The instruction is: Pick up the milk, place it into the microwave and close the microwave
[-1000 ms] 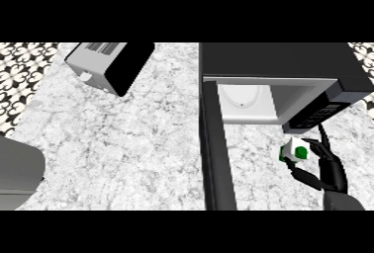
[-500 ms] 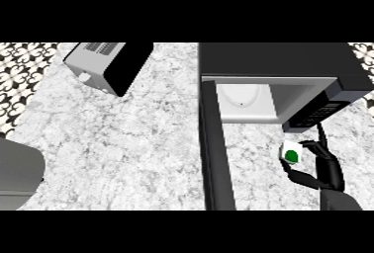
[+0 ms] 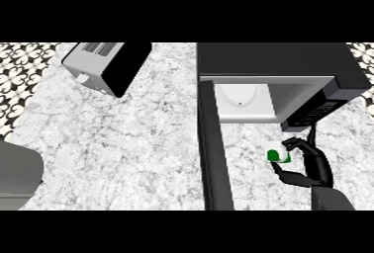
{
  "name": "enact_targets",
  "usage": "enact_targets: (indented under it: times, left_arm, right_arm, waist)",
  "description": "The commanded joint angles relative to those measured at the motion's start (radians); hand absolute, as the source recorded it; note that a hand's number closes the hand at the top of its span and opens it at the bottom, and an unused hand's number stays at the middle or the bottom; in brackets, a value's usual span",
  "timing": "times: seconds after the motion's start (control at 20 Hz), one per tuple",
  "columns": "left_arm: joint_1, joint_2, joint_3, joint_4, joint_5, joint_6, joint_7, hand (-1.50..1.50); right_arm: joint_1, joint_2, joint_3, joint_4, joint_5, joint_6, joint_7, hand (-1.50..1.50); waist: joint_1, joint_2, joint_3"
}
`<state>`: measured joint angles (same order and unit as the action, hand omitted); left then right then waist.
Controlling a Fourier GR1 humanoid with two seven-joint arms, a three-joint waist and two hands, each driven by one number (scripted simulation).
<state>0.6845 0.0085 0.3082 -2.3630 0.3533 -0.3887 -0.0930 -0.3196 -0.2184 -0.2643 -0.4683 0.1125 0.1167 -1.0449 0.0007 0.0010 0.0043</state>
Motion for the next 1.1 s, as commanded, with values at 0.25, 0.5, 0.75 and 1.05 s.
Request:
enact_targets:
  times: [0.25, 0.5, 0.75, 1.05]
  left_arm:
    - [0.069, -0.008, 0.034, -0.082, 0.087, -0.020, 0.006, -1.50]
    - [0.025, -0.008, 0.028, 0.011, 0.047, -0.013, -0.054, -1.50]
    - [0.016, 0.000, 0.071, 0.026, 0.095, -0.053, -0.033, -1.50]
    - [0.009, 0.023, 0.119, 0.006, 0.141, -0.049, 0.014, -1.50]
  right_arm:
    - [0.018, 0.102, 0.119, -0.278, 0.018, 0.009, 0.073, 1.50]
    - [0.003, 0.084, 0.117, -0.409, -0.004, -0.021, 0.202, 1.50]
    - [-0.092, 0.160, 0.155, -0.468, 0.054, -0.185, 0.344, 1.50]
    - [-0.251, 0.107, 0.192, -0.484, 0.155, -0.260, 0.572, 1.50]
  waist:
    - [0.000, -0.017, -0.007]
    - [0.000, -0.010, -0.006]
    - [0.010, -0.005, -0.005]
    - [0.013, -0.004, -0.005]
